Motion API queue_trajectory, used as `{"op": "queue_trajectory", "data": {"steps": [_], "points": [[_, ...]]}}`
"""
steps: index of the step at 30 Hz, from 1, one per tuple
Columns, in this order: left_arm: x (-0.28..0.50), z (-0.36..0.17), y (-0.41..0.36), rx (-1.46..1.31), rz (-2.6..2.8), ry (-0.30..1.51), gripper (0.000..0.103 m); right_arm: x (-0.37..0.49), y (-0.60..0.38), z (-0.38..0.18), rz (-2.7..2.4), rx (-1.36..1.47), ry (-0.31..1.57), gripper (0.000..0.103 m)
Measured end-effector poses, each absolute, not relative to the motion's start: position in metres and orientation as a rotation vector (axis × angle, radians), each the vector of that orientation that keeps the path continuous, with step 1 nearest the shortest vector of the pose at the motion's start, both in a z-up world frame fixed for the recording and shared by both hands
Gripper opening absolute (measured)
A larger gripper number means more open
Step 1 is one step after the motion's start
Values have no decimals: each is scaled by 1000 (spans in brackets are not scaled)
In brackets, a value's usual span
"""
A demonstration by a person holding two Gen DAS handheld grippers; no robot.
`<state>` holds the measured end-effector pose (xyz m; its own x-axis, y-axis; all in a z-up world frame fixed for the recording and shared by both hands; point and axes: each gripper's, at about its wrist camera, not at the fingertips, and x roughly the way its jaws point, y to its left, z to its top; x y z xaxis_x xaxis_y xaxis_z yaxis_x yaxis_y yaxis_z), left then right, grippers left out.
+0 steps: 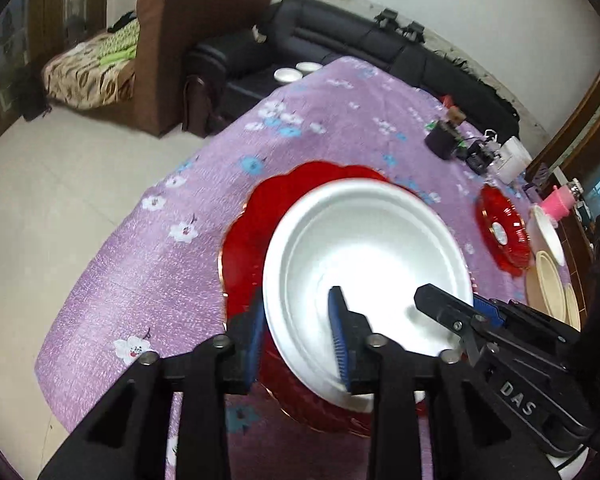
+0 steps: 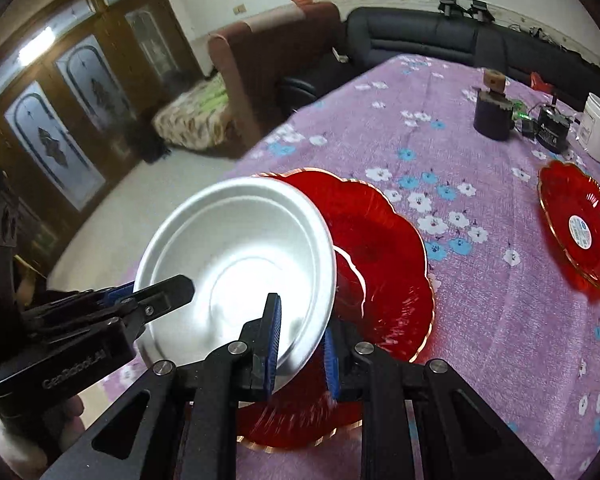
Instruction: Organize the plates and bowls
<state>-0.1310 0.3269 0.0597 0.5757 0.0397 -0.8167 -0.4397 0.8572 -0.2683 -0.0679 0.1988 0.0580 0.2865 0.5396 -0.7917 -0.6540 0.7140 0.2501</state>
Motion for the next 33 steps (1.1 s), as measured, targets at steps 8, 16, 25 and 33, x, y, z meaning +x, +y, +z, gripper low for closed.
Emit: {"op": "queue_trajectory", "data": {"steps": [8, 16, 25, 33], "points": [[-160, 88, 338, -525, 325, 773, 67, -53, 199, 34, 694, -204, 1013, 21], [-189, 116, 323, -576, 276, 665, 78, -57, 176, 60, 680, -102, 914, 53], [-196, 132, 289, -524, 285, 624, 79, -70, 121, 86, 641, 50, 802, 58], [-183, 131, 246, -453, 218, 651, 83, -75, 57, 81, 568, 157, 809, 59]]}}
